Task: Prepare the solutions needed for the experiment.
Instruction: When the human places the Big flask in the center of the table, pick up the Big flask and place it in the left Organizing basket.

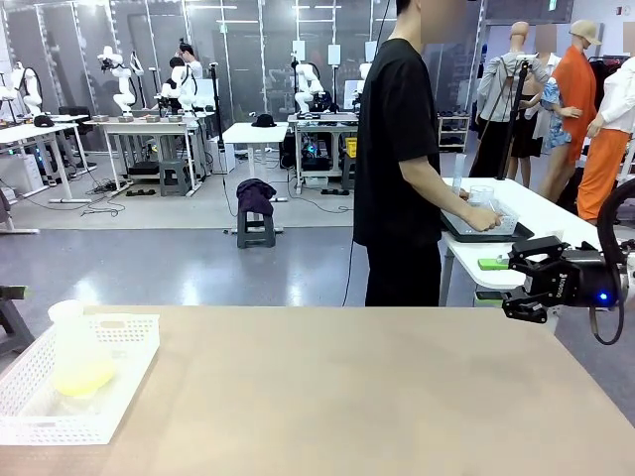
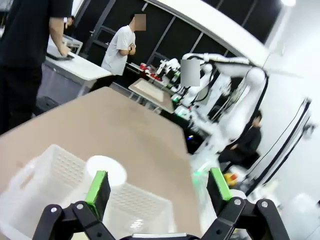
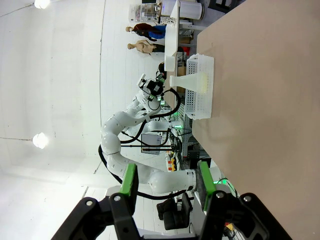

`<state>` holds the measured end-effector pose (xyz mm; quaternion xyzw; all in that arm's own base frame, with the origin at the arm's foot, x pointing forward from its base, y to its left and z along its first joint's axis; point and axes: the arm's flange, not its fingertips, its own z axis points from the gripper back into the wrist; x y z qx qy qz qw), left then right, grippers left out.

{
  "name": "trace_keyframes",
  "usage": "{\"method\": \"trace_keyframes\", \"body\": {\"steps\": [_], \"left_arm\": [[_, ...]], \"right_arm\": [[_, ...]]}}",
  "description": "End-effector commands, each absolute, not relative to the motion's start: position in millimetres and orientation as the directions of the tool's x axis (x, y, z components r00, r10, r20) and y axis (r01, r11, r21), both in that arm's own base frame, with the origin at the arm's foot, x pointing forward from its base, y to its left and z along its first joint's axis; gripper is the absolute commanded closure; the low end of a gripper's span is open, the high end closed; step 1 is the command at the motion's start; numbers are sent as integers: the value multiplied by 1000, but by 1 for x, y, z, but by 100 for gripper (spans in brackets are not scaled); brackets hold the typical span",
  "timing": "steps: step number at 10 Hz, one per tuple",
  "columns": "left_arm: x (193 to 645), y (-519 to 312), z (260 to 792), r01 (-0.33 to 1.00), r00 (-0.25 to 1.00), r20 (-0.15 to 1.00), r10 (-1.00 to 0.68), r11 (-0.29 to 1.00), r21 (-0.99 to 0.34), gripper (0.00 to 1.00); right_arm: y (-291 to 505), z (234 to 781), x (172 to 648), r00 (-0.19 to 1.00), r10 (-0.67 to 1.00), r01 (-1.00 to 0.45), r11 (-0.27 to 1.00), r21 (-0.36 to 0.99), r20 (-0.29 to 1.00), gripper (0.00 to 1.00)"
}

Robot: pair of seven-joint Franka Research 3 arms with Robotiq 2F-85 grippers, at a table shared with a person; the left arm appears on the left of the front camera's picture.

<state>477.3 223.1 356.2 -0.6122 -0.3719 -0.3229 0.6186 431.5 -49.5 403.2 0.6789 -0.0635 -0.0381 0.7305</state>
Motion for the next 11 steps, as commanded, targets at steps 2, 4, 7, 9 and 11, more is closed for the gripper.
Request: {"method": "trace_keyframes", "body": {"steps": [2, 4, 7, 9, 11], "left_arm": [[460, 228, 375, 576, 806, 582, 107, 88, -813, 0], [450, 235, 380, 390, 914, 393, 99, 47, -919, 0], [450, 239, 372, 390, 914, 392, 107, 38, -920, 0], [450, 239, 372, 390, 914, 392, 107, 38, -920, 0], [450, 239, 372, 390, 914, 392, 107, 38, -920, 0]], "right_arm": [[-49, 405, 432, 989, -143, -36, 62, 997, 45, 40], [-49, 405, 432, 989, -143, -36, 62, 997, 45, 40], [-49, 405, 432, 989, -143, -36, 62, 997, 45, 40], [-49, 405, 432, 989, -143, -36, 62, 997, 45, 40], [-49, 405, 432, 989, -143, -36, 62, 997, 45, 40]]}}
